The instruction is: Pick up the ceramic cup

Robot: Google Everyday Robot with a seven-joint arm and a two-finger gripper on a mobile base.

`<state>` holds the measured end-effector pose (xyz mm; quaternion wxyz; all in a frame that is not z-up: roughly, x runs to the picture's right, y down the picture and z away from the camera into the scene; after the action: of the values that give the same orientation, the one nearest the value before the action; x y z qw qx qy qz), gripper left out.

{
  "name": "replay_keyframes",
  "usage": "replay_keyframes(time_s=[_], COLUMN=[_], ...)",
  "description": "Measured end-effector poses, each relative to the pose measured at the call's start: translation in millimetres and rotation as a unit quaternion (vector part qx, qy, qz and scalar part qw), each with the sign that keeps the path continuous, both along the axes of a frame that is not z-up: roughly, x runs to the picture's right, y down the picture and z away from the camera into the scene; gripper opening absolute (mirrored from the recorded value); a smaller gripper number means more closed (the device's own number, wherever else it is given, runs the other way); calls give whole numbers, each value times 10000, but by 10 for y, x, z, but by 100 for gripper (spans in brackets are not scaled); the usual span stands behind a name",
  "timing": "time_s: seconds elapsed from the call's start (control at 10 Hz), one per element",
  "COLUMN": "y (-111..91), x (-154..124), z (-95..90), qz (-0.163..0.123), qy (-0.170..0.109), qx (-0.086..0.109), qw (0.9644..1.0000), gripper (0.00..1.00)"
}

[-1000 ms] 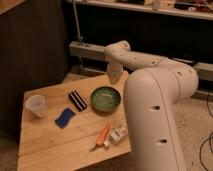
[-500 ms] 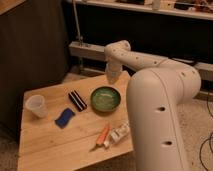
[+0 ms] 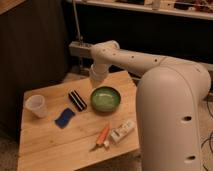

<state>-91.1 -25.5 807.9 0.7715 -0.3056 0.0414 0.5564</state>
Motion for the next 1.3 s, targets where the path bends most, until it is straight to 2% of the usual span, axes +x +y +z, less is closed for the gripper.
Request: replay_keyframes(time_s=[0.2, 0.3, 0.5, 0.7, 0.8, 0.9, 1.0, 1.1, 1.3], y=[85, 77, 51, -72, -134, -191, -212, -206, -73], x=[-631, -854, -1364, -1607, -1655, -1715, -1777, -1818, -1936], z=[-294, -370, -605, -874, -939, -957, -953, -899, -667], qz=[-289, -389, -622, -877, -972, -1058, -1099, -1151, -1362], qy=[-435, -608, -1073, -1226, -1208, -1162, -1173, -1162, -1183], qx=[125, 179, 320, 564, 622, 577, 477, 355, 22], qw=[9986, 9972, 9918, 9870, 9859, 9859, 9858, 9859, 9836], gripper=[1, 1, 1, 0, 0, 2, 7, 17, 39])
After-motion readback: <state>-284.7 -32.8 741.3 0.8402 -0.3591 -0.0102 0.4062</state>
